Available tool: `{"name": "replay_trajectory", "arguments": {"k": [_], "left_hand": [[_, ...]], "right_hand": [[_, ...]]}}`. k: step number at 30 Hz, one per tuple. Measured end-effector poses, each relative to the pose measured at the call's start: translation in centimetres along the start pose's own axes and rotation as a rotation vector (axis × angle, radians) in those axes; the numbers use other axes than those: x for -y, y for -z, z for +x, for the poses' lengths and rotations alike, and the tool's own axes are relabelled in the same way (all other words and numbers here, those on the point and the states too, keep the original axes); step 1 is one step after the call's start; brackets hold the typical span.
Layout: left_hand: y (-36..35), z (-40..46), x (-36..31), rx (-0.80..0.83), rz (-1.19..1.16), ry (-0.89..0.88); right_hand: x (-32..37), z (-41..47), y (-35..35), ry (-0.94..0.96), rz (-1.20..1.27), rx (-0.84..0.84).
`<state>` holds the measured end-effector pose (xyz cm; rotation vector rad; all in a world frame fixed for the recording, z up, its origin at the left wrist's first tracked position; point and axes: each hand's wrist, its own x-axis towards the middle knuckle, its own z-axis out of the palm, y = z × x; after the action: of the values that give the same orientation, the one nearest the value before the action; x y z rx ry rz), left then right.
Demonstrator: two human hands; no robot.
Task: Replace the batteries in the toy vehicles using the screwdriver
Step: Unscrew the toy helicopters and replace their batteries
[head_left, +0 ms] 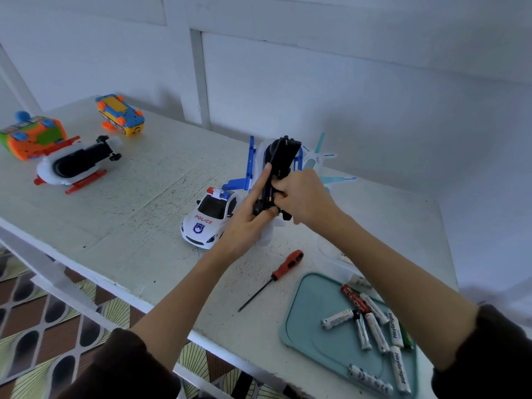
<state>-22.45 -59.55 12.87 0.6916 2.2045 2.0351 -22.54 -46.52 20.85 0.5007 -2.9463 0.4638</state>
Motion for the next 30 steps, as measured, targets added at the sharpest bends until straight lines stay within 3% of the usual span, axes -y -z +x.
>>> {"name": "replay_trajectory", "arguments": {"k": [3,8,11,15,19,24,30], "left_hand": [[-0.1,0.0,-0.2,0.025,0.002,0.005],[-0.1,0.1,-0.2,0.038,0.033,0.005],[-0.1,0.1,-0.1,0.018,0.029,0.007],[-0.1,-0.1,-0.3,0.040,0.019,-0.031],[-0.1,-0.2,-0.2,0.061,0.104,-0.057],[-0.2,0.0,-0.2,0.061,0.159,-0.033],[-0.2,-0.2,0.0,0.023,0.156,-0.025]], "right_hand": [[-0.6,-0.6,-0.3,-0.047,0.183,-0.023],[-0.7,0.2,-0.3,-0.162,0.181,0.015],[-0.2,0.0,-0.4,-0.076,0.071,-0.015],[-1.8,-1.8,0.4,-0.004,0.365,-0.040],[-3.6,-5.4,0.6,0.157,0.287,-0.132],[-3.9,-10.1,-0.4,0.202,0.103,0.470],[-4.1,-12.3,-2.2,0.102,-0.087,0.617]]}}
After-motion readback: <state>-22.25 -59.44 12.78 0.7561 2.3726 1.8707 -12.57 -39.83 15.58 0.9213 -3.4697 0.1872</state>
